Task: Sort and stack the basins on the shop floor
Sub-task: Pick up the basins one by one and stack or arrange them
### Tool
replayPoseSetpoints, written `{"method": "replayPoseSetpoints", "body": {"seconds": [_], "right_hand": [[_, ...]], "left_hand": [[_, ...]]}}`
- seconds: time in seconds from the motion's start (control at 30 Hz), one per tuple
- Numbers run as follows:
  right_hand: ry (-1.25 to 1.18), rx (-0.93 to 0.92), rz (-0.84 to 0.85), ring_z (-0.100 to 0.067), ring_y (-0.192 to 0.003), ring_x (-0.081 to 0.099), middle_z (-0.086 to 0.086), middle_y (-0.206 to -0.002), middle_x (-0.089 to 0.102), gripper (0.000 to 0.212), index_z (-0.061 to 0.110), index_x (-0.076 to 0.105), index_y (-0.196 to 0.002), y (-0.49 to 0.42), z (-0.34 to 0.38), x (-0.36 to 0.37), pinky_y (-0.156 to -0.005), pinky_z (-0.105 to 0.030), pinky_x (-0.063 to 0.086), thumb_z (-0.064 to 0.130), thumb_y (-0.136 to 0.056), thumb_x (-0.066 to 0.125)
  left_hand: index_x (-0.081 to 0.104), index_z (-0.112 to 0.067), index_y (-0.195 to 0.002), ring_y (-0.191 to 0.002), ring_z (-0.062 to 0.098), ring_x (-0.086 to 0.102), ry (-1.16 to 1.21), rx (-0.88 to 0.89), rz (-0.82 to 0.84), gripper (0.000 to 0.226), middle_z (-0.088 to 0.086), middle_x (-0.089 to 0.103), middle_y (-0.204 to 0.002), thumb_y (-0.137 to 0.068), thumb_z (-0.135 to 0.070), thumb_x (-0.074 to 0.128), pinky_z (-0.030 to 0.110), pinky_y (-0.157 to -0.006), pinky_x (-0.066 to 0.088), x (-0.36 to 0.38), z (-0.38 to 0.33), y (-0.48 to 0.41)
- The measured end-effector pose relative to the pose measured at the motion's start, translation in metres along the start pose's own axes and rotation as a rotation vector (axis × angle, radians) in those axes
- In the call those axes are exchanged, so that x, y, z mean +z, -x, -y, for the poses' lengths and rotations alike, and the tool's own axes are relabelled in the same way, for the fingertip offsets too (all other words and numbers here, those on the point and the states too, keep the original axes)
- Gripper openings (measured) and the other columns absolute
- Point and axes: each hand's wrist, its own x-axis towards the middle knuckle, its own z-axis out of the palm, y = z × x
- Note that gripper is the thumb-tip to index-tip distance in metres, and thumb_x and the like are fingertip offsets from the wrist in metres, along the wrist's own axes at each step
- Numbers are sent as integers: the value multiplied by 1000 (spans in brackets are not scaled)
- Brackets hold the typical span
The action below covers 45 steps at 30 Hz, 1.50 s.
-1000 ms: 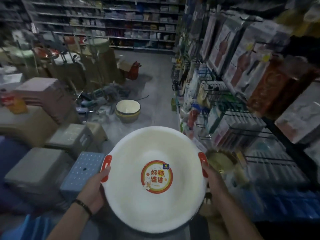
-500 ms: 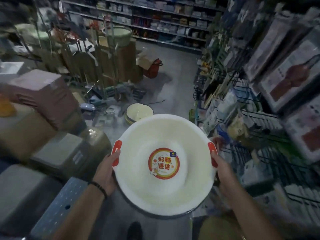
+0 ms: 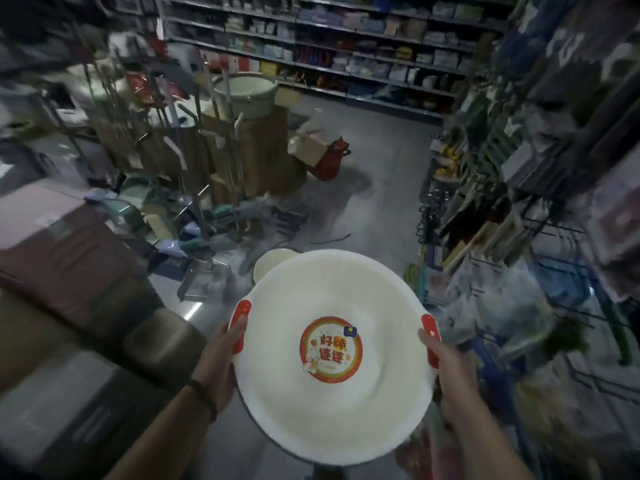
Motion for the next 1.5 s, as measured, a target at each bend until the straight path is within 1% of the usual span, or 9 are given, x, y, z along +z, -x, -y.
{"method": "replayPoseSetpoints", "body": {"seconds": [0.17, 0.3, 0.43, 0.73, 0.87, 1.07, 1.27, 1.37, 1.5], "right_hand": [[117, 98, 195, -30, -96, 77, 2, -106, 80, 66, 36, 66, -121, -128, 63, 37, -76, -48, 64, 40, -61, 93], [206, 122, 212, -20, -72, 79, 8, -85, 81, 48, 36, 70, -101, -219, 90, 78, -52, -33, 61, 31, -61, 97], [327, 221, 251, -24, -72, 79, -3, -86, 82, 35, 18, 76, -101, -315, 107, 127, -54, -33, 61, 25, -72, 93], [573, 250, 296, -28, -81, 79, -1, -89, 82, 35, 16, 72, -109, -516, 119, 256, -71, -41, 64, 15, -78, 88], [701, 302, 343, -36, -90, 76, -11, -99, 80, 46, 15, 68, -117, -615, 111, 304, -82, -51, 63, 3, -76, 86], [832, 256, 491, -34, -90, 75, -11, -101, 78, 54, 16, 65, -120, -769, 50, 428, -78, -46, 63, -7, -73, 78], [924, 242, 602, -28, -86, 72, -7, -100, 74, 52, 19, 62, -116, -908, -35, 543, -68, -35, 59, -6, -74, 79], [930, 296, 609, -36, -92, 70, -12, -101, 72, 44, 17, 59, -111, -957, -89, 572, -84, -50, 60, -7, -77, 73], [964, 367, 679, -28, -83, 71, -5, -89, 77, 34, 19, 65, -107, -996, -153, 588, -71, -38, 58, -5, -84, 66]], "left_hand": [[59, -18, -137, -113, 49, 64, 32, -54, -86, 53, 20, 67, -127, -89, -37, 72, 71, -96, 46, 32, -21, -92], [63, -17, -129, -108, 43, 69, -26, -122, -212, 59, 16, 72, -120, -80, -47, 78, 65, -95, 51, 51, -29, -153], [73, -14, -113, -98, 36, 73, -72, -98, -310, 74, 12, 77, -105, -53, -54, 92, 57, -91, 56, 68, -35, -229], [66, -11, -114, -90, 37, 74, -53, -244, -513, 44, 15, 77, -100, -76, -22, 84, 57, -84, 59, 61, -69, -428], [74, -6, -97, -86, 37, 74, -121, -348, -614, 52, 13, 78, -90, -51, -25, 89, 55, -83, 59, 61, -51, -509], [69, -2, -102, -87, 36, 68, -136, -435, -812, 59, 19, 73, -97, -47, -17, 85, 44, -78, 58, 15, -10, -662], [63, -13, -100, -95, 39, 66, -119, -460, -905, 28, 19, 70, -106, -79, -2, 77, 54, -89, 56, -48, 64, -798], [60, -13, -112, -96, 36, 65, -168, -459, -981, 36, 15, 67, -108, -81, -10, 77, 48, -88, 57, -69, 99, -845], [53, -10, -134, -104, 38, 64, -47, -453, -1055, 56, 16, 66, -119, -83, -7, 75, 53, -94, 55, -84, 147, -888]]}}
